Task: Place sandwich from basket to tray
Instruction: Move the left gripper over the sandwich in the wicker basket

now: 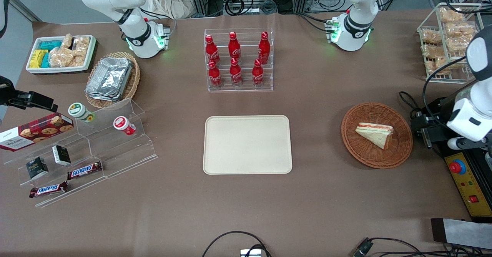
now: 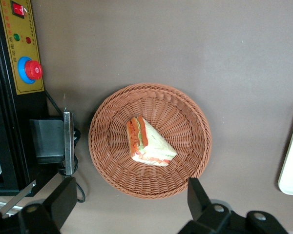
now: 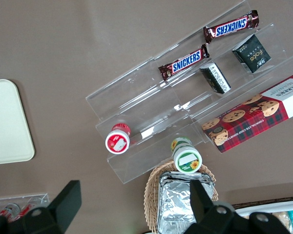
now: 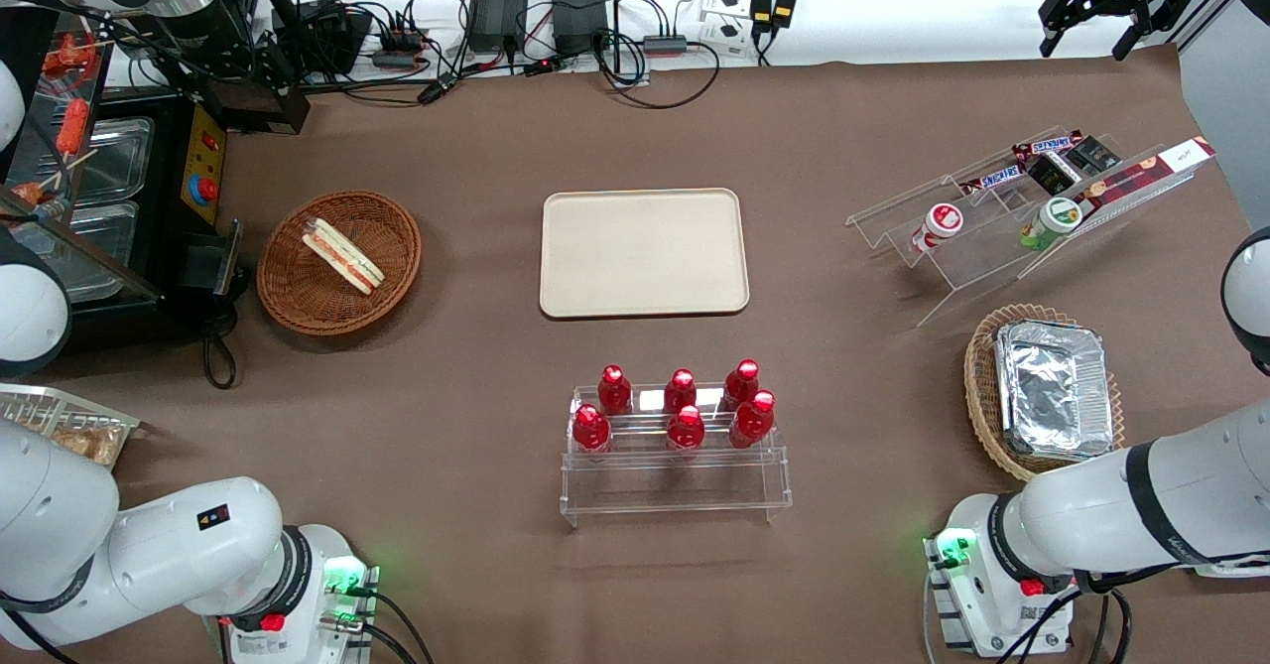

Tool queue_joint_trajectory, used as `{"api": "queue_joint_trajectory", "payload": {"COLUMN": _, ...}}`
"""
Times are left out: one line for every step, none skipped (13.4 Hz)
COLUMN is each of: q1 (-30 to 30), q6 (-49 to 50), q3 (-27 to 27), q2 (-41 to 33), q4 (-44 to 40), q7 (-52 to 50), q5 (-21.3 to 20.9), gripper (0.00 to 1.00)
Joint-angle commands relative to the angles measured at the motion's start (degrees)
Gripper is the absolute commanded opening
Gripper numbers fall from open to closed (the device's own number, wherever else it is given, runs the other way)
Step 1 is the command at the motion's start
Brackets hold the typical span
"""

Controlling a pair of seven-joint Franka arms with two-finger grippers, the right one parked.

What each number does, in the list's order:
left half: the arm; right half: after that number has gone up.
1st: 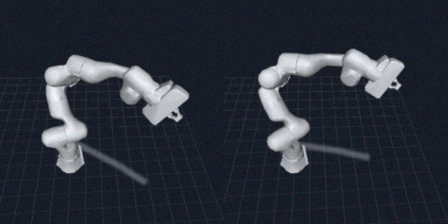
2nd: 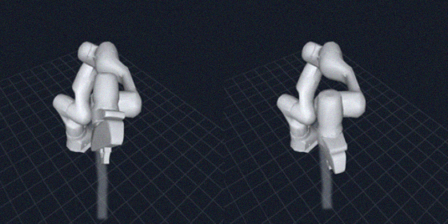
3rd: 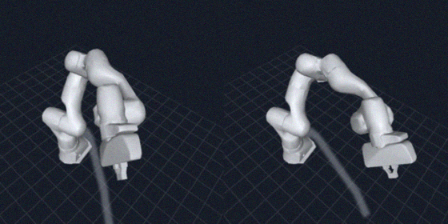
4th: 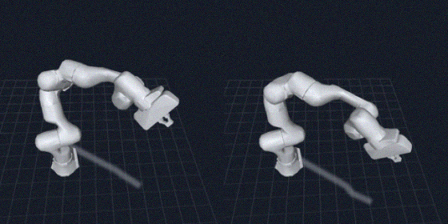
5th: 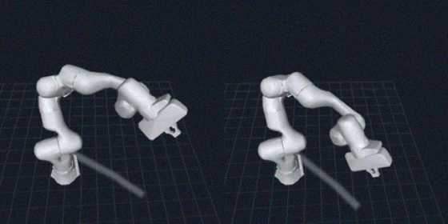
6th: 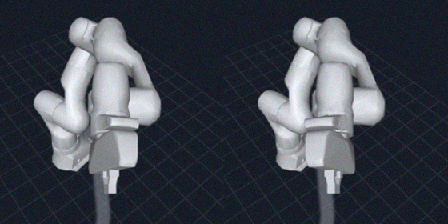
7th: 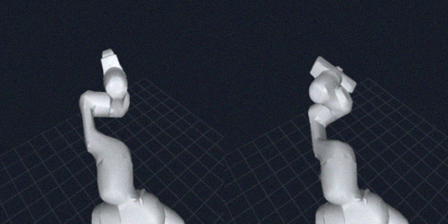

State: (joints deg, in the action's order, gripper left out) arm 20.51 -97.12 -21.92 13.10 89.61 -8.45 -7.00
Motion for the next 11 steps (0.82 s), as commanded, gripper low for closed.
{"api": "queue_joint_trajectory", "payload": {"q1": 0.0, "q6": 2.7, "q3": -0.3, "q2": 1.9, "q4": -2.9, "q7": -1.0, "q5": 0.7, "gripper": 1.00}}
{"api": "queue_joint_trajectory", "payload": {"q1": -0.1, "q6": 2.7, "q3": -0.3, "q2": 2.0, "q4": -3.1, "q7": -2.1, "q5": 0.7, "gripper": 1.00}}
{"api": "queue_joint_trajectory", "payload": {"q1": -0.1, "q6": 2.8, "q3": -0.4, "q2": 2.0, "q4": -3.1, "q7": -2.2, "q5": 0.7, "gripper": 1.00}}
{"api": "queue_joint_trajectory", "payload": {"q1": -0.2, "q6": 3.2, "q3": -0.4, "q2": 2.3, "q4": -2.3, "q7": -2.3, "q5": 0.7, "gripper": 1.00}}
{"api": "queue_joint_trajectory", "payload": {"q1": -0.5, "q6": 4.3, "q3": -0.4, "q2": 2.5, "q4": 0.1, "q7": -3.8, "q5": 0.4, "gripper": 1.00}}
{"api": "queue_joint_trajectory", "payload": {"q1": -0.5, "q6": 3.3, "q3": -0.5, "q2": 2.4, "q4": 2.7, "q7": -9.2, "q5": 0.6, "gripper": 1.00}}
{"api": "queue_joint_trajectory", "payload": {"q1": -0.5, "q6": 1.7, "q3": -0.5, "q2": 2.4, "q4": 4.5, "q7": -16.2, "q5": 0.5, "gripper": 1.00}}
{"api": "queue_joint_trajectory", "payload": {"q1": -0.5, "q6": 0.3, "q3": -0.6, "q2": 2.2, "q4": 6.9, "q7": -20.2, "q5": 0.4, "gripper": 1.00}}
{"api": "queue_joint_trajectory", "payload": {"q1": -0.4, "q6": -2.5, "q3": -0.5, "q2": 1.3, "q4": 9.8, "q7": -22.0, "q5": 0.4, "gripper": 1.00}}
{"api": "queue_joint_trajectory", "payload": {"q1": 0.0, "q6": -7.2, "q3": -0.4, "q2": 0.2, "q4": 14.1, "q7": -23.4, "q5": 0.6, "gripper": 1.00}}
{"api": "queue_joint_trajectory", "payload": {"q1": 0.2, "q6": -12.4, "q3": -0.3, "q2": -0.6, "q4": 18.4, "q7": -27.1, "q5": 0.6, "gripper": 1.00}}
